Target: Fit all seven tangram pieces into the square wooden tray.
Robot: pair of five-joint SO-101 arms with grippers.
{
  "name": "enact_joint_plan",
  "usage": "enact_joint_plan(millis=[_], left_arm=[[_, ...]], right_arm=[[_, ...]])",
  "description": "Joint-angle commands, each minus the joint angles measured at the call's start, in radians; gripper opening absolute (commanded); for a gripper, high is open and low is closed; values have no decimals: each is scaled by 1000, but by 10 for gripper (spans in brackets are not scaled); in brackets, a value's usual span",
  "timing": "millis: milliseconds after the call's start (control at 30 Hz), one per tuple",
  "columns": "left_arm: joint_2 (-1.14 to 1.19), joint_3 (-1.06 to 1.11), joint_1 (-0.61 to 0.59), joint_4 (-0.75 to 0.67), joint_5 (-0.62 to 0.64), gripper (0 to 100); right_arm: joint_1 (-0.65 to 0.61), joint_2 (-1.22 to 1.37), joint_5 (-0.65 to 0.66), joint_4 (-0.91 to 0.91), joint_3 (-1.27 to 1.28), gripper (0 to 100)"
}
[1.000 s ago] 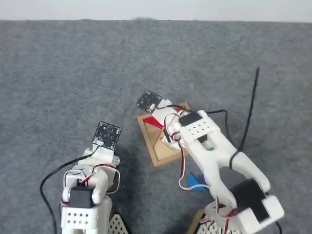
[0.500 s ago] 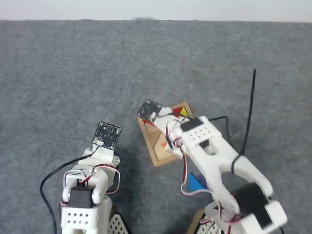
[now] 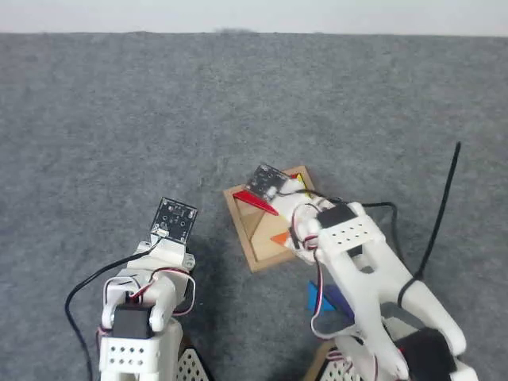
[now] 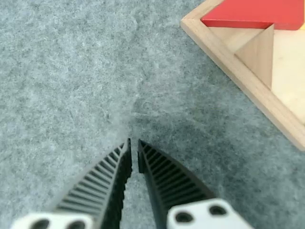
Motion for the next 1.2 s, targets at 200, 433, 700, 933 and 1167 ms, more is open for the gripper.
enact_joint_plan(millis=[200, 433, 700, 933, 1167], left_arm=[[-17, -10, -6, 3, -6, 22], [-17, -10, -6, 3, -6, 22], [-17, -10, -6, 3, -6, 22], [-17, -10, -6, 3, -6, 22], [-17, -10, -6, 3, -6, 22]], right_arm=[[-93, 127, -158, 35, -287, 84], [-114, 452, -233, 7, -499, 82], [-171, 530, -269, 5, -571, 80], [-180, 530, -304, -25, -566, 80], [-226, 478, -301, -28, -523, 80]])
